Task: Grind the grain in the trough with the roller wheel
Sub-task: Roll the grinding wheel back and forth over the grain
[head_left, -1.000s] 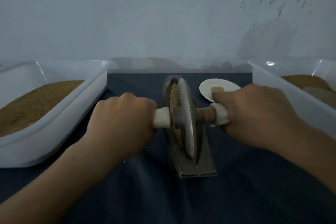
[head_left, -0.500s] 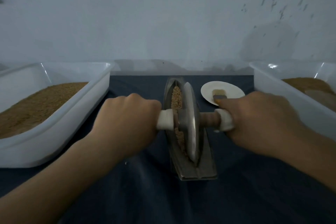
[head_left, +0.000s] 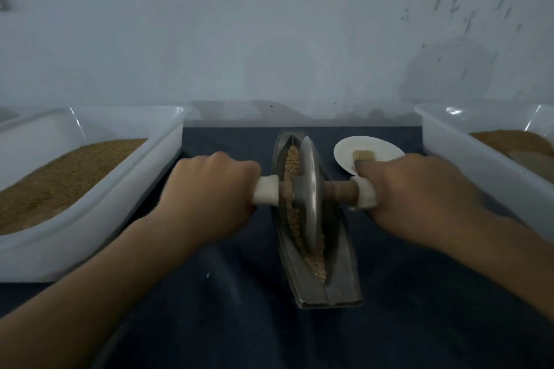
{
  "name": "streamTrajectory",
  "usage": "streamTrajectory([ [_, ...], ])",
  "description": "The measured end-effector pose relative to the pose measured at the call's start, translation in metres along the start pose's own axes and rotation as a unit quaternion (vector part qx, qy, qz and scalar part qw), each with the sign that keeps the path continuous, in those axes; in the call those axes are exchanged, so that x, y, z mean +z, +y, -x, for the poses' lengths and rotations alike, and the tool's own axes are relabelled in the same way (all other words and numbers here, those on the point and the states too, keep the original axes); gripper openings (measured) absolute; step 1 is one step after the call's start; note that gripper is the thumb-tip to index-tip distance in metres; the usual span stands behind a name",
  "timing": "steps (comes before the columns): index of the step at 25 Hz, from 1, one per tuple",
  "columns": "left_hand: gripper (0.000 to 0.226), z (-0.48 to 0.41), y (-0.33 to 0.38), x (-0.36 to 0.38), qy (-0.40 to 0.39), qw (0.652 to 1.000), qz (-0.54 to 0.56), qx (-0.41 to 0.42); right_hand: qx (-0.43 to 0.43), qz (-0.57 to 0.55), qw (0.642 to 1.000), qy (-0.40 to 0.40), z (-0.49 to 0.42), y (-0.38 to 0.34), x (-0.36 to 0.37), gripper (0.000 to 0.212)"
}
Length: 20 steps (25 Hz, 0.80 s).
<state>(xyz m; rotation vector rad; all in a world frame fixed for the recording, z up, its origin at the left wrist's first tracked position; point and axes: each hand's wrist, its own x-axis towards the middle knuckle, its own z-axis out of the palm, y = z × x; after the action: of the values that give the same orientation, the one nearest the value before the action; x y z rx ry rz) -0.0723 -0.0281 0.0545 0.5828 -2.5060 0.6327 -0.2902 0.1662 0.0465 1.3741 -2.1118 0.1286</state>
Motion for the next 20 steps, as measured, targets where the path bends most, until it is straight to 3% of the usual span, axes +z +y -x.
streamTrajectory([
  [2,0.041,0.02,-0.003,-0.01,0.063,0.998,-0.004,0.028,-0.025,-0.027,0.999,0.01,0.022,0.009,-0.004,0.026],
  [3,0.043,0.018,-0.003,-0.009,0.055,0.998,-0.009,0.02,-0.02,-0.023,1.0,0.009,0.023,0.01,-0.004,0.028],
  [6,0.035,-0.008,0.011,0.007,-0.035,0.997,-0.039,-0.05,0.038,0.046,0.998,-0.006,-0.013,-0.011,0.002,0.026],
  [8,0.01,-0.041,0.012,0.017,-0.076,0.992,-0.011,-0.096,0.055,0.006,0.997,-0.056,-0.05,-0.021,0.008,0.015],
  [11,0.008,-0.055,0.007,0.019,-0.114,0.988,0.013,-0.104,0.054,-0.02,0.991,-0.119,-0.068,-0.016,0.006,0.011],
  [12,0.006,-0.044,0.007,0.015,-0.091,0.992,0.004,-0.092,0.035,-0.005,0.995,-0.09,-0.057,-0.013,0.003,0.013],
  [16,0.043,0.017,0.007,0.0,0.053,0.999,0.002,0.001,-0.031,0.007,0.998,0.05,0.01,-0.01,-0.012,0.025],
  [18,0.045,0.009,0.003,0.001,0.039,0.999,0.016,-0.002,-0.016,-0.013,0.999,0.03,0.01,-0.006,-0.006,0.022],
  [20,0.033,-0.014,0.01,0.009,-0.024,0.999,-0.009,-0.041,0.031,0.008,0.999,-0.016,-0.016,-0.015,0.002,0.015],
])
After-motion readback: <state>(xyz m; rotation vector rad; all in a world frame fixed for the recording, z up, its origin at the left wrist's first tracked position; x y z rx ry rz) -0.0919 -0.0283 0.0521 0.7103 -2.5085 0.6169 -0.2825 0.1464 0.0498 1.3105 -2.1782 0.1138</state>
